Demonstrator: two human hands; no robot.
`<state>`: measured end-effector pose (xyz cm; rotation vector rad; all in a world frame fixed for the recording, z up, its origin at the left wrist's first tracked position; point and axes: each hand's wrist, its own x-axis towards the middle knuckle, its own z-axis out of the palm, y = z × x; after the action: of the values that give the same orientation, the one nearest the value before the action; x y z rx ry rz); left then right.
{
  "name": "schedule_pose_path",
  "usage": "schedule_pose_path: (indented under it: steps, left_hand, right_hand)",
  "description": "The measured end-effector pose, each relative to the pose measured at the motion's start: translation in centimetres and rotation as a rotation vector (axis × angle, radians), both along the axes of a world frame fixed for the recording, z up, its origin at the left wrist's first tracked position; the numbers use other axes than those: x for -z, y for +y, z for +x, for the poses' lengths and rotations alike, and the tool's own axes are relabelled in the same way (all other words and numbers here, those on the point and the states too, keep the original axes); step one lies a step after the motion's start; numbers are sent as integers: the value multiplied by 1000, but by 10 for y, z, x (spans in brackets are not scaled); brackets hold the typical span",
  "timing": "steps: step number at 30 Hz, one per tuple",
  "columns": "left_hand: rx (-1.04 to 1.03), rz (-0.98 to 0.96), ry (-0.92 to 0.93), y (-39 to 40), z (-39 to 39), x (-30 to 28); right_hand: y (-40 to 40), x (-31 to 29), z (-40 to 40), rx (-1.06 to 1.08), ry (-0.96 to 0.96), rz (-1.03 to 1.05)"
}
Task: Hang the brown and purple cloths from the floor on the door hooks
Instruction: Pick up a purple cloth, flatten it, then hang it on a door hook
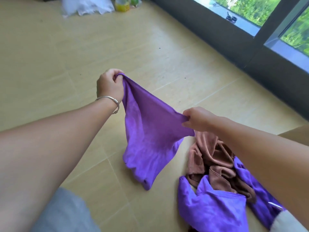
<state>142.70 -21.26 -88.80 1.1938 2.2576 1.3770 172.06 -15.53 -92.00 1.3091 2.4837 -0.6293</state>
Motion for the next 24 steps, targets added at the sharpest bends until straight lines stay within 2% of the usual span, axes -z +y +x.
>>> schedule_pose_path:
  steps: [6,13,21,24]
  left_hand:
    - [-45,-8,6,-19,-40,-42]
    - [-148,-22,-83,-61,-76,-136]
    - [-211,-109,-133,-115,-109,-267]
    - [-239,-152,-113,-130,-128,-311]
  right_hand:
    - [14,-46,-23,139,114,118]
    - [18,-151,-62,298,315,212]
    - [4,-300,-105,221,375,337]
    - [2,-344,-123,130,399,311]
